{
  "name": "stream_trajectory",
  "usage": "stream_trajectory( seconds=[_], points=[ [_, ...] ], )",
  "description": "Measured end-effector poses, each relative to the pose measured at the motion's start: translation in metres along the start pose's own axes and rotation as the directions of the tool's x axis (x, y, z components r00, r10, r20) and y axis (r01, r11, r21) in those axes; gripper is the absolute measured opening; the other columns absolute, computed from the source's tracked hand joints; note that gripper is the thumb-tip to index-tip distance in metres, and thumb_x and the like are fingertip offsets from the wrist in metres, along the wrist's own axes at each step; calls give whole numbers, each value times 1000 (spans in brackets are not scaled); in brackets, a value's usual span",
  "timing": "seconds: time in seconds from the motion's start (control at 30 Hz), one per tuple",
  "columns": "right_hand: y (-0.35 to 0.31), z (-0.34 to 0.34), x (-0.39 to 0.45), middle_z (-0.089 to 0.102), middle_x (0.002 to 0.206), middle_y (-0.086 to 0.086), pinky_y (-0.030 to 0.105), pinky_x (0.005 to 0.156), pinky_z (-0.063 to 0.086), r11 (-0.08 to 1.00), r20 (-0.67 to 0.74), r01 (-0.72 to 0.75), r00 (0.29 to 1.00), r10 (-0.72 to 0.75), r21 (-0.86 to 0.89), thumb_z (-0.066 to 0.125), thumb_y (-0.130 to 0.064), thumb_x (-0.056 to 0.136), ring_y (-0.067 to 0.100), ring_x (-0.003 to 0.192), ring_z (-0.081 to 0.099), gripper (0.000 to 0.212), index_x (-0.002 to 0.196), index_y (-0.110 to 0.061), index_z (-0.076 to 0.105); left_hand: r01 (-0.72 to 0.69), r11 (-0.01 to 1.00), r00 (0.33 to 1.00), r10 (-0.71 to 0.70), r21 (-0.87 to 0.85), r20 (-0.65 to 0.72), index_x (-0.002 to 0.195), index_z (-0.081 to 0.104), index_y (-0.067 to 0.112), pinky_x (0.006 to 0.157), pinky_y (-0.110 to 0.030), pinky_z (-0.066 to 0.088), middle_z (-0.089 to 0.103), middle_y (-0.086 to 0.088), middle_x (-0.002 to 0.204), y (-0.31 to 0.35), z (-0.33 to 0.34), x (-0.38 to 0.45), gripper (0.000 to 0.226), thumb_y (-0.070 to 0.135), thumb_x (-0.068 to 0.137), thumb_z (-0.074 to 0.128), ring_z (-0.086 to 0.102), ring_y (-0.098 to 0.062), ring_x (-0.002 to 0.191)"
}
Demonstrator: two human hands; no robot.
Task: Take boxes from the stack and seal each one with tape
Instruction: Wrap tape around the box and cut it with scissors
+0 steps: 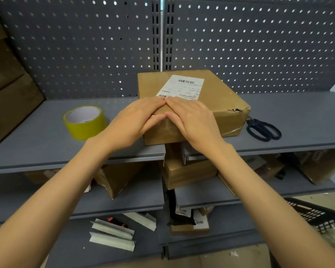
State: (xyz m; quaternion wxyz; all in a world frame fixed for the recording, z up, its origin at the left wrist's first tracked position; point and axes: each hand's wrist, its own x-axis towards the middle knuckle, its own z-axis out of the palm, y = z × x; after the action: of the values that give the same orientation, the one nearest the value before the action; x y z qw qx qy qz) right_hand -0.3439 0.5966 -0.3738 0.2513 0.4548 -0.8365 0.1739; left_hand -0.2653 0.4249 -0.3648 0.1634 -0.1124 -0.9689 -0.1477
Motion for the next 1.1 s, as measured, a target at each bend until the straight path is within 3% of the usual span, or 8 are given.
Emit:
stream_trajectory(
  seconds=[0.17, 0.33, 0.5, 0.57, 0.67, 0.77, 0.93, 1.1],
  points=[
    [12, 4, -3, 62, 127, 9, 33, 99, 42, 983, 32, 140, 990, -137, -120, 44, -54, 90, 23, 116, 59, 63, 126, -5, 59, -124, 987, 992, 121, 98, 40, 141, 44, 7, 112, -25, 26, 47, -8, 144, -8, -6, 5, 74, 58, 86, 49, 43, -19, 132],
    [15, -2, -6, 55, 137, 9, 35, 105, 37, 981, 132, 169, 979, -156, -96, 59, -56, 81, 23, 127, 51, 73, 136, -7, 50, -65, 995, 998, 64, 77, 15, 143, 40, 13, 115, -33, 27, 43, -4, 148, -9, -4, 0, 83, 65, 80, 52, 37, -17, 137],
    [7, -17, -2, 34, 153, -1, 30, 114, 18, 997, 238, 8, 971, -26, 75, 58, -56, 87, 14, 142, 28, 75, 147, -17, 35, 369, 889, 928, -368, -270, 55, 152, 14, 17, 117, -31, 16, 14, 1, 160, 6, -7, -16, 115, 60, 61, 70, 15, -13, 145],
    [-3, -21, 3, 34, 153, 0, 28, 114, 17, 980, 215, -62, 976, 20, 190, 39, -47, 99, 12, 143, 25, 57, 147, -16, 34, 415, 761, 878, -479, -499, 0, 153, 9, 24, 116, -28, 17, 12, 8, 160, 13, -3, -22, 105, 57, 70, 64, 14, -9, 144],
    [-23, -19, 12, 33, 153, 4, 24, 114, 14, 967, 209, -40, 978, -14, 251, 26, -34, 105, 13, 144, 24, 49, 147, -12, 33, 271, 726, 903, -419, -632, -93, 142, 11, 39, 107, -6, 12, 12, 29, 146, 26, 8, -18, 62, 33, 95, 51, 7, 1, 140],
    [-35, -8, 17, 33, 153, 4, 25, 115, 12, 982, 261, 29, 962, -78, 186, 19, -40, 101, 14, 144, 24, 56, 148, -11, 32, 220, 797, 927, -351, -563, -134, 134, 1, 40, 110, -7, 6, 3, 17, 150, 31, 21, -16, 57, 17, 101, 41, 0, -7, 145],
    [-24, -3, 7, 38, 151, 2, 25, 114, 16, 998, 199, -28, 980, 16, 57, 15, -48, 95, 13, 141, 29, 65, 145, -14, 38, 380, 904, 916, -397, -194, -58, 153, 8, 13, 119, -36, 15, 2, -4, 161, 18, 14, -20, 74, 49, 93, 34, 7, -14, 148],
    [-20, -7, 3, 35, 153, 2, 28, 114, 17, 995, 209, -98, 973, 97, -6, 16, -51, 98, 14, 143, 26, 64, 147, -15, 37, 376, 923, 926, -377, -75, 1, 152, 12, 12, 116, -34, 16, 6, -7, 161, 20, 0, -18, 75, 51, 92, 36, 8, -17, 148]
  ],
)
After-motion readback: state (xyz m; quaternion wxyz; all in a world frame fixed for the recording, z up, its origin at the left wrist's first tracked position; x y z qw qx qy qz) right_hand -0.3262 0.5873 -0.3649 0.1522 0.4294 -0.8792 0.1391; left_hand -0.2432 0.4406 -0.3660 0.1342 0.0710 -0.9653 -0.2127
